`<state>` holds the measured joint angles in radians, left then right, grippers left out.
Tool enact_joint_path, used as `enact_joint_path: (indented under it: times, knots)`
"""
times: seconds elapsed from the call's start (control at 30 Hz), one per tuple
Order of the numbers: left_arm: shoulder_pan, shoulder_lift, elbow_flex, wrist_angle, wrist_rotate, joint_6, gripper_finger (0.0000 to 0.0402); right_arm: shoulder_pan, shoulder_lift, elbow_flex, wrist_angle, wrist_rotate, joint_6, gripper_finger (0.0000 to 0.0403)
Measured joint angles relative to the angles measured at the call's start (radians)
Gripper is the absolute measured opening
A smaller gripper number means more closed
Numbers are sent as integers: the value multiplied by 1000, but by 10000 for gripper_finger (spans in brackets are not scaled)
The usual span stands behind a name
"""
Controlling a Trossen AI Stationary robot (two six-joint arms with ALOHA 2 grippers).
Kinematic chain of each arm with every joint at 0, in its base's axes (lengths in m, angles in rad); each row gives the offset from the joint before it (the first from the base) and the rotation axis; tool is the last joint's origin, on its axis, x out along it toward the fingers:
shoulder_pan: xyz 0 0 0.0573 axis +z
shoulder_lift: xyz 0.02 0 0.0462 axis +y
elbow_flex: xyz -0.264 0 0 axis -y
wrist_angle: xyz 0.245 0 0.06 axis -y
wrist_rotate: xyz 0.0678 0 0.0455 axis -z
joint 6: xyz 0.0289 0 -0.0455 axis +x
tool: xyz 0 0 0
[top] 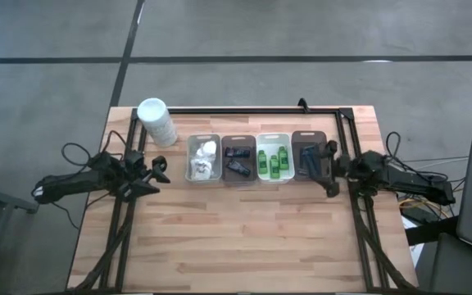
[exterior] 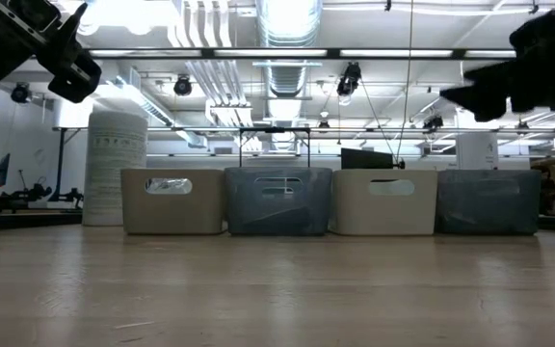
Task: Pick & Place Travel size toiletries
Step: Return to Home Position
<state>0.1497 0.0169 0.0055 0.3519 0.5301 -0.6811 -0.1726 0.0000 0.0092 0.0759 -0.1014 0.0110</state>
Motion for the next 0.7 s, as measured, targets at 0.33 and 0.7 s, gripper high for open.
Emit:
enact_joint_path:
  times: [0.33, 0.7]
  knots:
    - [0, 0, 0, 0, 0, 0, 220, 2, 0, 0, -44, 15, 113, 361]
    - [0, 0, 0, 0, 0, 0, 220, 2, 9, 0, -45, 16, 218, 333]
